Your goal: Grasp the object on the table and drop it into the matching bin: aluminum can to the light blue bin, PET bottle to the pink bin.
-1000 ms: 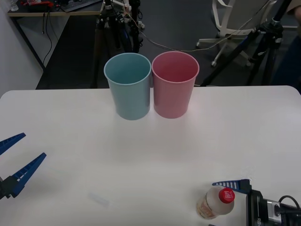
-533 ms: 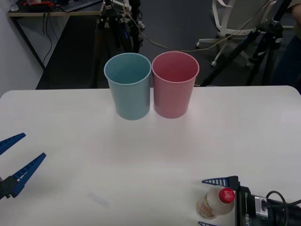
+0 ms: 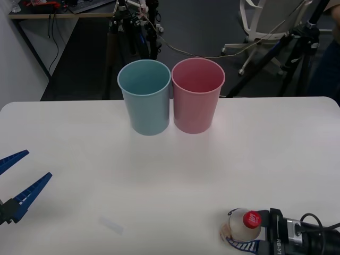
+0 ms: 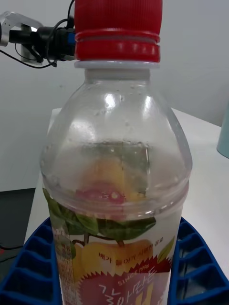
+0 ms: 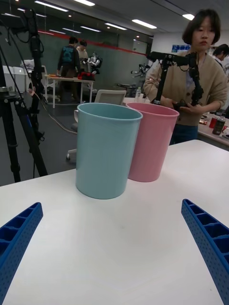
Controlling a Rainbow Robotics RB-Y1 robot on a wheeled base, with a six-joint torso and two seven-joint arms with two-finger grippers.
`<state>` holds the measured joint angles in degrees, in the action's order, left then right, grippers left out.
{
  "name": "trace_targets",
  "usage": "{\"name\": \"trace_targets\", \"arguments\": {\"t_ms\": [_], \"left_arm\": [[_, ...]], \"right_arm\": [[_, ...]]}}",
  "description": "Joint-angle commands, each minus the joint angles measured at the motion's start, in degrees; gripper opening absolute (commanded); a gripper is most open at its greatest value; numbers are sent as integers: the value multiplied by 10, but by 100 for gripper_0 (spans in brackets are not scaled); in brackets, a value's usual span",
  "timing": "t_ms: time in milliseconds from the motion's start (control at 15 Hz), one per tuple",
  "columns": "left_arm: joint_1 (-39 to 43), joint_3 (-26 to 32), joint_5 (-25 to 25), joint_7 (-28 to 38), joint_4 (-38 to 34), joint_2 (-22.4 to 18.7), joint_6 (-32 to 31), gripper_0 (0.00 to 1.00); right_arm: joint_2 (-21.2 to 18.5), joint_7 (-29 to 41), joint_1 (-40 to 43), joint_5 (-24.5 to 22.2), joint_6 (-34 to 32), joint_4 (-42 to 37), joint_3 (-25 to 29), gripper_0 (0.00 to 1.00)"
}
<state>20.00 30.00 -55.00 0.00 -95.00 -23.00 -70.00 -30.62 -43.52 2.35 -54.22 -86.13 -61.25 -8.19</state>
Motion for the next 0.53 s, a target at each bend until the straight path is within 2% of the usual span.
{"name": "trace_targets", "arguments": {"t_ms": [67, 333, 533], "left_arm": [[0, 0, 0, 0, 0, 0, 0, 100], [0, 0, 0, 0, 0, 0, 0, 100], [0, 0, 0, 0, 0, 0, 0, 100]], "right_arm": [[-4, 0, 0, 1, 0, 0, 1, 0], [-11, 0, 6, 8, 0, 0, 4, 0], [-27, 9, 26, 33, 6, -24, 9, 0]]}}
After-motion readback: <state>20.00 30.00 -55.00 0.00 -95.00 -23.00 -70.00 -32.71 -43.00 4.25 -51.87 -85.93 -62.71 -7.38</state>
